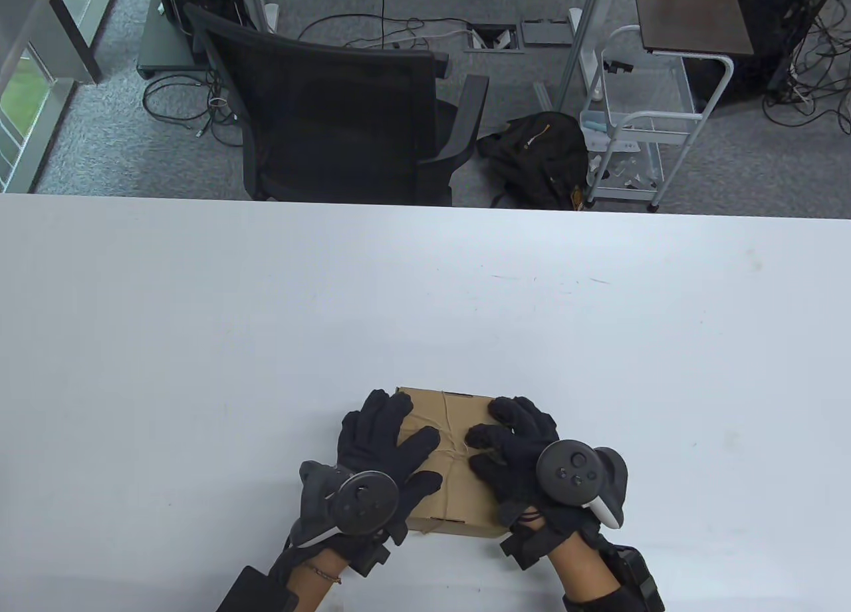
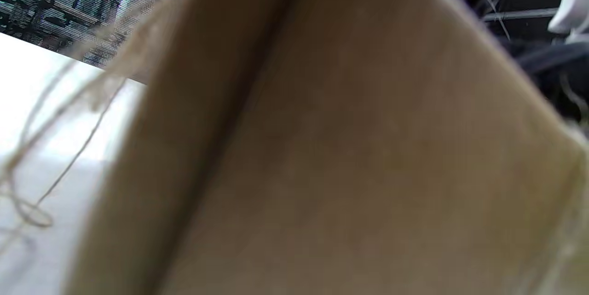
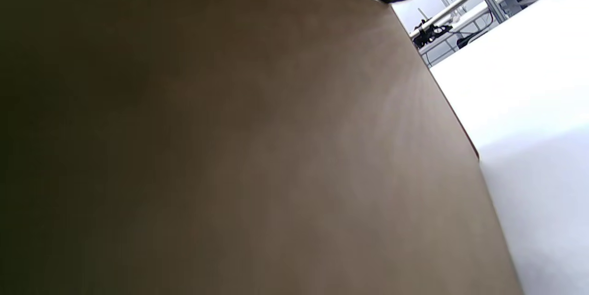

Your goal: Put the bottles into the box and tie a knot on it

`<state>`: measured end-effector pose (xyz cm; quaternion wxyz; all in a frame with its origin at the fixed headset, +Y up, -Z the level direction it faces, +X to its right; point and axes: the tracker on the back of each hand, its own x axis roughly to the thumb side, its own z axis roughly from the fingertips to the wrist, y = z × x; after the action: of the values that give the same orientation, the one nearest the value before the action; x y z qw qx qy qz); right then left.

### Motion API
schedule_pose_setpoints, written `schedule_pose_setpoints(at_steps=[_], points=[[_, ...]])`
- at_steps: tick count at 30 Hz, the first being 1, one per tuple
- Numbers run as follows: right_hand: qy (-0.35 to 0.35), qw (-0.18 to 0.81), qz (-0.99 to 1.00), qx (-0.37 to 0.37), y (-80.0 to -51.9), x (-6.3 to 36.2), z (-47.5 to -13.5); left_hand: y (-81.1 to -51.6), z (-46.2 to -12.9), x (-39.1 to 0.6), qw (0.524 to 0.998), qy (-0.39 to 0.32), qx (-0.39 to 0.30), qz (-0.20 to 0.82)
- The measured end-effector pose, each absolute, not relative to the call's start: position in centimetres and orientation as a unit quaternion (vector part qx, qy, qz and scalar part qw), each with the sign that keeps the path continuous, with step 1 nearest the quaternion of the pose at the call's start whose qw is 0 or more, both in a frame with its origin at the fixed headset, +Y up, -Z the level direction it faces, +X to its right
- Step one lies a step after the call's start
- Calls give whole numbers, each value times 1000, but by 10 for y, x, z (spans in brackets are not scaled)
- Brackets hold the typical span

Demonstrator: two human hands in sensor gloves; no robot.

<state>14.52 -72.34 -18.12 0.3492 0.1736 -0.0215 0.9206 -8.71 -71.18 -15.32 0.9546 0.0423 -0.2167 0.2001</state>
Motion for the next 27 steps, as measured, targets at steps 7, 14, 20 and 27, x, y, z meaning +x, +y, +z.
schedule_pose_setpoints(at_steps=[7,14,20,27], points=[[-38,252,929,268,-725,123,-174,-705,-160,-65,962,-201,22,185],[-25,373,880,292,-727,132,-176,-704,-156,-57,956,-214,52,193],[-44,362,881,302,-721,136,-175,-705,-160,-73,937,-201,36,283],[-90,378,870,304,-711,140,-169,-705,-158,-88,917,-201,34,343]])
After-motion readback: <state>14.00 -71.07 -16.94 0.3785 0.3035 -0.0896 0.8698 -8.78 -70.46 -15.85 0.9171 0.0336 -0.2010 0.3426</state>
